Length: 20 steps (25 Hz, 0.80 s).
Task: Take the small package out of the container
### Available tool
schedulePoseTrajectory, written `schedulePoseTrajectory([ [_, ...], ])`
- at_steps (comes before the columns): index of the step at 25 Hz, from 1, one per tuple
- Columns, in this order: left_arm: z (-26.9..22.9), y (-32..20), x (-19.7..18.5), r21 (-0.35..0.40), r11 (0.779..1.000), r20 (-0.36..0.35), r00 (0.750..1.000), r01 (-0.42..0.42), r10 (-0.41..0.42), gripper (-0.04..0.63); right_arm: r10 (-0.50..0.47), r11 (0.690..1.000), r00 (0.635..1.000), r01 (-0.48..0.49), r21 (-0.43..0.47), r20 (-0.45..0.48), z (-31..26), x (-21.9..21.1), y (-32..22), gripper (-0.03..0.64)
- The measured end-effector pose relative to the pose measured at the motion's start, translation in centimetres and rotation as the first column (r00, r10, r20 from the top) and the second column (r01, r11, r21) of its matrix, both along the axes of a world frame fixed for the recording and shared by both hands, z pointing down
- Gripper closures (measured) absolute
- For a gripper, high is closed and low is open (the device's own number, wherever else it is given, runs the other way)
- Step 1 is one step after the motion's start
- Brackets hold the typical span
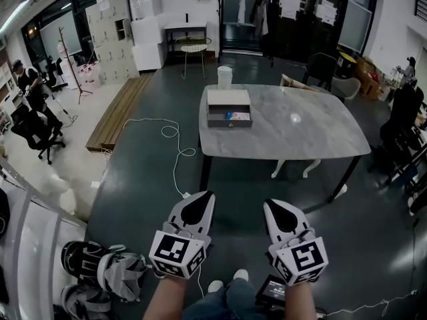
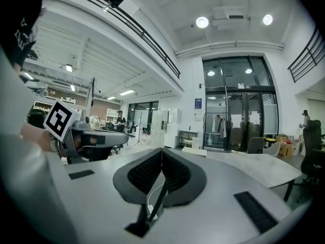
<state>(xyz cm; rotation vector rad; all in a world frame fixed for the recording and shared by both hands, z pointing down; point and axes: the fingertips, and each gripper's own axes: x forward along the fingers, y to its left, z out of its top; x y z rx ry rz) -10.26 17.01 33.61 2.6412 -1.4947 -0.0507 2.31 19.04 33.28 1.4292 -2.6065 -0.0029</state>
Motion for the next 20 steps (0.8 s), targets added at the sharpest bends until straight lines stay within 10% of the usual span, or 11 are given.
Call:
schedulePoseTrajectory([
  [20, -0.4, -20.5, 2.0, 0.033, 0.999, 0.015, 1.0, 0.024, -0.025, 0.58, -0.051, 0.998, 0.998, 0.05, 0.037, 0.02, -0.2, 2.2, -21.8, 0.591],
])
